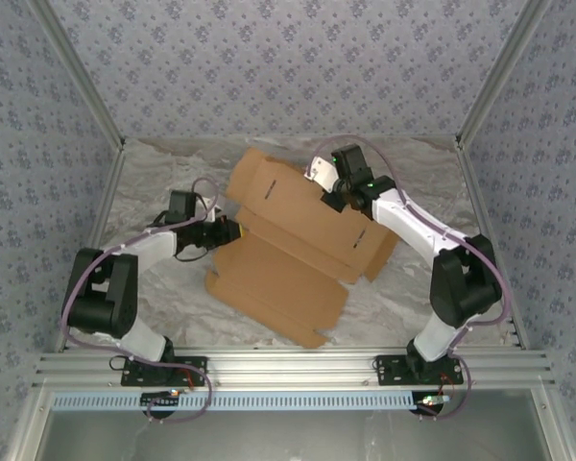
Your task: Fold the paper box
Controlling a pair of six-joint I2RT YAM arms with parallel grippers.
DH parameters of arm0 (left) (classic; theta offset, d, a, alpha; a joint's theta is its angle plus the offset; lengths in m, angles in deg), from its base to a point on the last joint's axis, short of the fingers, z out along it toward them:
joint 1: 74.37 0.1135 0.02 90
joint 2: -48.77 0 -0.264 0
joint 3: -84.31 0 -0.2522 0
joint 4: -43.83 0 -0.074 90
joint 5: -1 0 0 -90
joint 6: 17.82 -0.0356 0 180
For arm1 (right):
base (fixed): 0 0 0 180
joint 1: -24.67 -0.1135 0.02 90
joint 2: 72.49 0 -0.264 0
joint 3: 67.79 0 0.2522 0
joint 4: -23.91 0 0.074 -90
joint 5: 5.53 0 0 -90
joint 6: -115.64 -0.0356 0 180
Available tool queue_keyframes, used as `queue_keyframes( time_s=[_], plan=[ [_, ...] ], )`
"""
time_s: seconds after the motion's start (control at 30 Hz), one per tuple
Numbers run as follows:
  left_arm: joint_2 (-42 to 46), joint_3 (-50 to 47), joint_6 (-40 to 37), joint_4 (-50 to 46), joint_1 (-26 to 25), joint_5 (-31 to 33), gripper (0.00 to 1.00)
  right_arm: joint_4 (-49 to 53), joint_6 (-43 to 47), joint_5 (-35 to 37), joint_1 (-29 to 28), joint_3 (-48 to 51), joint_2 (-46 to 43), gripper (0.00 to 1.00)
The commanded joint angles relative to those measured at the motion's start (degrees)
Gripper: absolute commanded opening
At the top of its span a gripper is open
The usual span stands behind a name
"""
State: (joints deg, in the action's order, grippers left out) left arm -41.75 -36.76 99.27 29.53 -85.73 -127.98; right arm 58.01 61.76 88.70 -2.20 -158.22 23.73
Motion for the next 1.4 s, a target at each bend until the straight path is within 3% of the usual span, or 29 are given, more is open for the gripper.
queue_keyframes(
  time_s=[0.0, 0.17, 0.27, 0.3, 0.43, 0.53, 0.67, 0.8, 0.87, 1.03, 1.13, 1.37],
  plan=[
    [-2.73, 0.00, 0.80, 5.38, 0.46, 7.64, 0.21, 2.49, -2.36, -1.37, 0.28, -2.58, 1.54, 0.00],
    [-3.92, 0.89, -1.61, 3.17, 0.73, 18.49, 0.35, 4.34, -2.38, -1.09, -0.44, -4.61, 1.57, 0.00],
    [-1.13, 0.14, -2.45, 1.50, 0.47, 28.07, 0.48, 5.40, -2.30, -1.05, -1.04, -5.24, 1.02, 0.00],
    [0.53, -0.28, -2.99, 0.67, -0.15, 32.54, 0.56, 5.72, -2.43, -1.01, -1.16, -5.25, 0.85, 0.00],
    [7.76, -1.87, -5.04, -1.64, -5.31, 48.58, 0.66, 6.17, -2.90, -1.14, -1.47, -5.47, 0.37, 0.00],
    [10.97, -2.02, -5.78, -2.19, -9.91, 55.66, 0.73, 6.55, -3.45, -1.48, -1.52, -6.07, 0.54, 0.00],
    [12.05, -1.92, -4.77, 0.50, -14.27, 48.47, 0.72, 6.73, -4.13, -1.90, -1.42, -6.73, 0.94, 0.00],
    [12.27, -1.34, -4.47, 1.06, -17.99, 51.52, 0.72, 7.25, -4.72, -1.19, -1.27, -7.18, 1.85, 0.00],
    [12.55, -1.58, -5.46, 2.20, -18.06, 49.43, 0.71, 7.43, -5.31, -1.43, -1.03, -7.27, 2.04, 0.00],
    [9.92, -2.58, -2.98, 10.38, -19.32, 32.32, 0.67, 8.89, -8.59, -3.09, -0.11, -9.04, 2.65, 0.00],
    [5.60, -2.34, -0.65, 16.15, -21.14, 26.52, 0.61, 10.77, -10.39, -3.66, -0.12, -10.59, 2.89, 0.00],
    [-3.75, 2.15, -1.94, 18.12, -24.37, 24.92, 0.46, 20.64, -13.64, -1.37, -1.98, -16.41, 4.02, 0.00]
  ],
)
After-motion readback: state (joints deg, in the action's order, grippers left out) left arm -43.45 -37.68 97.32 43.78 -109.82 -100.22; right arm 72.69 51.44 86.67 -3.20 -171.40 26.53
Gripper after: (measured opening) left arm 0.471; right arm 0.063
